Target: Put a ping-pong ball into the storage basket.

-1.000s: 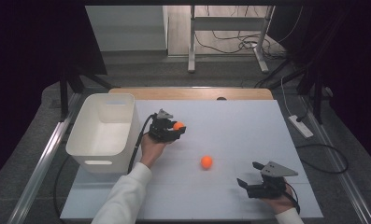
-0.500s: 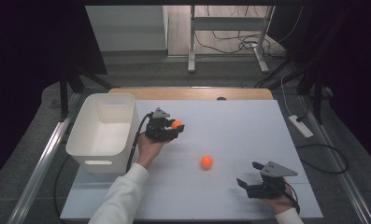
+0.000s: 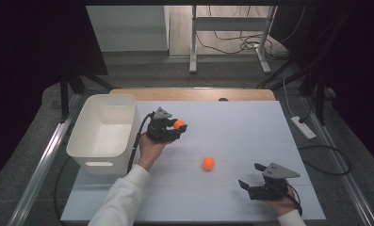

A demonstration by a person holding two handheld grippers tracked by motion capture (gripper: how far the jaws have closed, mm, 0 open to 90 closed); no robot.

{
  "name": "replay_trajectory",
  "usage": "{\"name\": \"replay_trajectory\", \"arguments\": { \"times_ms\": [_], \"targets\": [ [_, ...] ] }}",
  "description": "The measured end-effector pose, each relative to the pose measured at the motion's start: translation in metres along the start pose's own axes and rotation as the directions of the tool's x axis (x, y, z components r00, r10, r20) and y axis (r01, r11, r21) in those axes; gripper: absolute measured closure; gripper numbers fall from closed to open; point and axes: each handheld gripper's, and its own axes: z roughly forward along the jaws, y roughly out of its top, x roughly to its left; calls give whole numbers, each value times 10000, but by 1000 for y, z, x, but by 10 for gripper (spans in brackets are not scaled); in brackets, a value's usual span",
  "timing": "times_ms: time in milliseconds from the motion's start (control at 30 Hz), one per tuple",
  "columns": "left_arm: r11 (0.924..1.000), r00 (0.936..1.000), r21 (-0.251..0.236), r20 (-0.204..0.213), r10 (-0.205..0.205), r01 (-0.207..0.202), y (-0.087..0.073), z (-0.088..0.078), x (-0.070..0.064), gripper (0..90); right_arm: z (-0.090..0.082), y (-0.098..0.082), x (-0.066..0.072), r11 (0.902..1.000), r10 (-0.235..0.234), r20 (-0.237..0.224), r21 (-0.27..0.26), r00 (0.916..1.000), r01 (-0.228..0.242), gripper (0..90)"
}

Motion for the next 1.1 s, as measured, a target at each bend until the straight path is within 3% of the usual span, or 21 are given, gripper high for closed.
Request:
{"name": "replay_trajectory", "arguments": {
  "times_ms": [1100],
  "targets": [
    [9986, 9998, -483, 1, 192, -192, 14, -25, -3, 506, 0, 0, 0, 10000, -12, 38, 12, 10000, 12, 105]
  ]
}}
